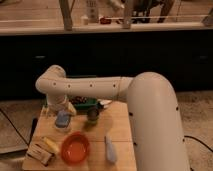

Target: Place sponge in paper cup

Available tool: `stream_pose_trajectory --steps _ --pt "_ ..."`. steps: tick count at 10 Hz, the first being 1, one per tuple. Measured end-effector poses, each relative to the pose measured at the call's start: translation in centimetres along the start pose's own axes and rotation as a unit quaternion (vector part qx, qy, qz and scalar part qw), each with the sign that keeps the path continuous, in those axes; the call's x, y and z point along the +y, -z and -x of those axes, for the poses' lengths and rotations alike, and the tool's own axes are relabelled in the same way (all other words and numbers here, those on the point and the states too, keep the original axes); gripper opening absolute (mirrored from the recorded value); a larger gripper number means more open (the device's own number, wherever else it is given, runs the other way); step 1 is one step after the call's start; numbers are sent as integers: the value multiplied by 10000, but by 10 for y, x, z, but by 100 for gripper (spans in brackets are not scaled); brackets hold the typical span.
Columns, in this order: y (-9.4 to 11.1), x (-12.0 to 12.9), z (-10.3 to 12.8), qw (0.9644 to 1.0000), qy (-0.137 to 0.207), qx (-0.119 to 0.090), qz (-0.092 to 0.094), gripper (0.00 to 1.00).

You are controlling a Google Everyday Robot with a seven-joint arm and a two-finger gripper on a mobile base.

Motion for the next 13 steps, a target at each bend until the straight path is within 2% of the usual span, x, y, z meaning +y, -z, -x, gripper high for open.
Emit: stream_pose_trajectory --steps 5,13 --pt "-2 0 0 10000 40 -13 -3 80" --pt "5 0 -1 9997 222 75 -61 80"
